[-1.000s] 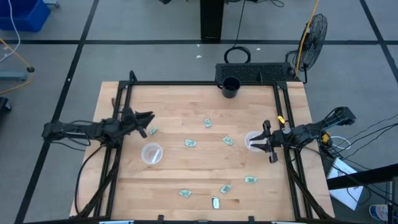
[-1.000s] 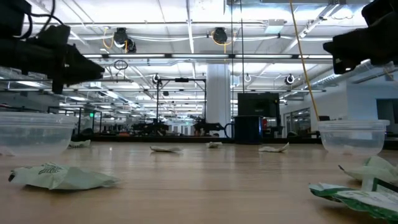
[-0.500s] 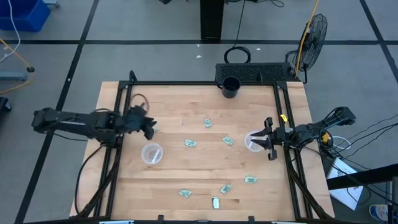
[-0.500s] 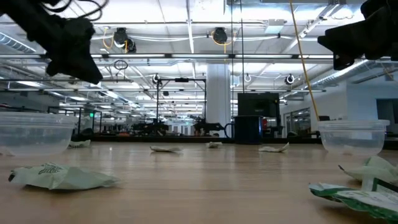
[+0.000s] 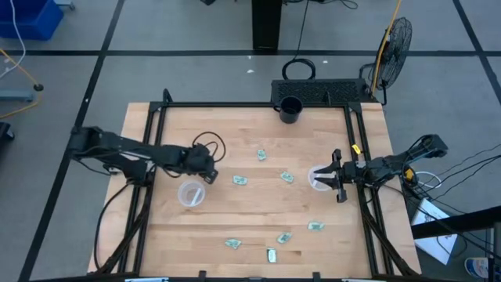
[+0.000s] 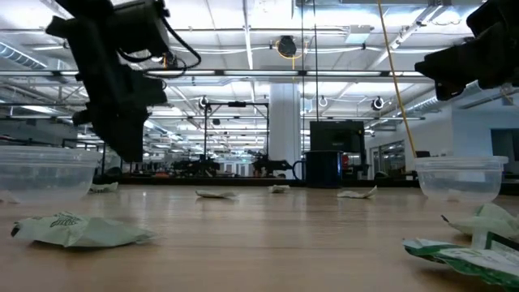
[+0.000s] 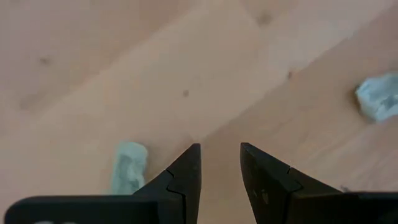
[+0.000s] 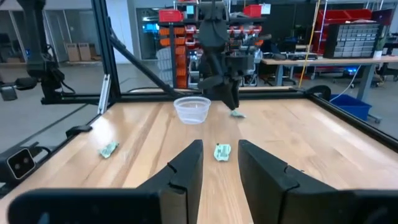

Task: Pick and place items into bin
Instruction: Put the stevia packet into the left transparent bin

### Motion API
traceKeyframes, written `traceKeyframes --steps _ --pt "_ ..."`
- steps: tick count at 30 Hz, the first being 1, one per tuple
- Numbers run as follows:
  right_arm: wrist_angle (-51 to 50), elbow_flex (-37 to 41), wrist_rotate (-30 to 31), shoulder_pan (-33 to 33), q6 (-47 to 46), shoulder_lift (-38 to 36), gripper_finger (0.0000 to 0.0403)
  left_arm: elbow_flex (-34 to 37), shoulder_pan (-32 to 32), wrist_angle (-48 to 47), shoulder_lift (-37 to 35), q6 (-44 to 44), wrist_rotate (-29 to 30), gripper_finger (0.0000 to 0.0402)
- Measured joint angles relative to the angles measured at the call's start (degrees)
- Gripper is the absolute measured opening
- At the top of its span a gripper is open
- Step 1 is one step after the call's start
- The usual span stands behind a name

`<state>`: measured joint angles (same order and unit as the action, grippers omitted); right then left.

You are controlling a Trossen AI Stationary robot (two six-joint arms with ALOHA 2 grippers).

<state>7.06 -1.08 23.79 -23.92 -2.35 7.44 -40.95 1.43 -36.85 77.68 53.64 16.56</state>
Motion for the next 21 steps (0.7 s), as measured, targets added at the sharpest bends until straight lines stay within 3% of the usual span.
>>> traceKeyframes --steps 6,12,21 --pt "-0.99 0.0 -0.02 0.0 0.0 0.0 0.0095 -1.67 0.02 -5.04 5.58 -0.74 0.04 0.0118" --pt "-1.75 0.01 -0.03 0.0 0.0 0.0 0.0095 -4.5 0.02 -10.66 6.35 0.2 4.26 0.0117" --pt "-1.76 0.01 -0.04 0.0 0.02 0.0 0.0095 -4.46 -0.28 -13.04 9.43 0.88 4.72 0.0117"
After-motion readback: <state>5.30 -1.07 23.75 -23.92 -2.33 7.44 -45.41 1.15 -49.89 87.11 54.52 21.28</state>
